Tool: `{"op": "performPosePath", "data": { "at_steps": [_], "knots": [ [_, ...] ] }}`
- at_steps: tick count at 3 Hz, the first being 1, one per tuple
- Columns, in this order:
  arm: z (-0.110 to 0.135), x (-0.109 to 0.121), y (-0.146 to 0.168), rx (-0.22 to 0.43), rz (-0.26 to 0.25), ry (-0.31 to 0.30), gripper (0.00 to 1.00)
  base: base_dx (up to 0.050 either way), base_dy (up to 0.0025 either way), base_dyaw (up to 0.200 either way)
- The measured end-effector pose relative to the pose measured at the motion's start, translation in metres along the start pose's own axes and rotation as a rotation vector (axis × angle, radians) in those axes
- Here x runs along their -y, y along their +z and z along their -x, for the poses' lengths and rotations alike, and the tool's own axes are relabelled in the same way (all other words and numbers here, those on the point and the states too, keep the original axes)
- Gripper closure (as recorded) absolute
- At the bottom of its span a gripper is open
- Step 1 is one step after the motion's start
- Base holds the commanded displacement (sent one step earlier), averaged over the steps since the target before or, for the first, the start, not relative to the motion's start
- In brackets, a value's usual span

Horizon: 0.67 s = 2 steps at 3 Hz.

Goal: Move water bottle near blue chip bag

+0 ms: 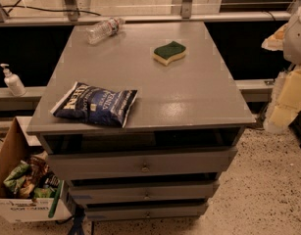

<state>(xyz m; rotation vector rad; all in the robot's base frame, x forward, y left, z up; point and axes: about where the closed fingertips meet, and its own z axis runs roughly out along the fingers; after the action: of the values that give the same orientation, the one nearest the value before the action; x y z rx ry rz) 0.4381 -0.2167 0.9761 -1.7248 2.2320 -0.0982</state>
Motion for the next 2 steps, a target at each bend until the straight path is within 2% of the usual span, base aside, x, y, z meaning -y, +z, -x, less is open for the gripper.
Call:
{"op": "performPosePath", "data": {
  "at_steps": [1,2],
  "knots": [
    [0.000,0.000,0.000,0.000,0.000,0.000,0.00,0.000,0.00000,0.000],
    [0.024,0.019,0.013,0.056,-0.014,-0.061,0.00,0.000,0.00000,0.000]
  ]
}}
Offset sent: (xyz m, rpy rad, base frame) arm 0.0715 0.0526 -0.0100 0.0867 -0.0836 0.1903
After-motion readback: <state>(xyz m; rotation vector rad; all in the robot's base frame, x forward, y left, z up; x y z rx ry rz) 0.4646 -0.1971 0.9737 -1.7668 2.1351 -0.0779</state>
